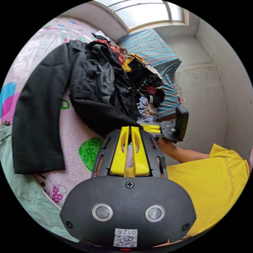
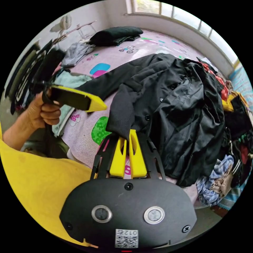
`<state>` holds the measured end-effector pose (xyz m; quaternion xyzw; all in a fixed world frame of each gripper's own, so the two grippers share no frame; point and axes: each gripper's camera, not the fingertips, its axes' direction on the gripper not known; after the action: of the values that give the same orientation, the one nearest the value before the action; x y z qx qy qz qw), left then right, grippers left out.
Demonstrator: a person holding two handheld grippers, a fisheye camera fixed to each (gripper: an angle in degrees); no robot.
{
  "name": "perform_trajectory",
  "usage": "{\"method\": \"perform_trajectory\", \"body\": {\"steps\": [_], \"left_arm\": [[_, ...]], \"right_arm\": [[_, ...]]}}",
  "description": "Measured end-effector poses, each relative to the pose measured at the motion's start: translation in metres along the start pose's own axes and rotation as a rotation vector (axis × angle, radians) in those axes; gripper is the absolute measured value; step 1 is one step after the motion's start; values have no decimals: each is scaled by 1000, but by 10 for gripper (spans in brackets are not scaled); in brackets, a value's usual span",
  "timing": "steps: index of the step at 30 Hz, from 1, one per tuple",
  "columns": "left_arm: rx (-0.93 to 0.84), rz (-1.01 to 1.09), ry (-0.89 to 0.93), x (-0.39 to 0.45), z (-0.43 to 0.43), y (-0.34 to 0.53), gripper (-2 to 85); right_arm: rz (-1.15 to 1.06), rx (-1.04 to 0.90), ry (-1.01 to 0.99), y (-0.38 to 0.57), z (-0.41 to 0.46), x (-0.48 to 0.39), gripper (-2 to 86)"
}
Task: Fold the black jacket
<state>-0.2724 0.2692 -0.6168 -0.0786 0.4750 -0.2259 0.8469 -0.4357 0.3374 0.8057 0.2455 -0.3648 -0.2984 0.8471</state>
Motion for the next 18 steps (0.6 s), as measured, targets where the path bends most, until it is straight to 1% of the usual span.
{"method": "perform_trajectory", "body": {"steps": [1,2,4,7,11,13,15,18], "left_arm": [[19,0,-82,-5,-7,11,45],[13,4,-206,-8,-8,22,61],[-36,15,-342,-8,-1,37,86],[-76,77,-358,7,23,53,118],[-43,161,-413,47,54,64,143],[-10,175,-390,59,61,68,148],[9,181,-350,68,65,71,150],[10,185,-370,74,73,74,143]], "right_arm": [[33,6,-10,-3,-5,10,24],[92,19,-45,-7,-16,29,23],[163,48,-108,-13,-34,52,21],[232,78,-172,-24,-57,73,20],[264,81,-214,-37,-72,75,21],[242,53,-176,-43,-74,66,20],[181,11,-90,-51,-74,51,20],[106,-14,-14,-58,-74,34,19]]}}
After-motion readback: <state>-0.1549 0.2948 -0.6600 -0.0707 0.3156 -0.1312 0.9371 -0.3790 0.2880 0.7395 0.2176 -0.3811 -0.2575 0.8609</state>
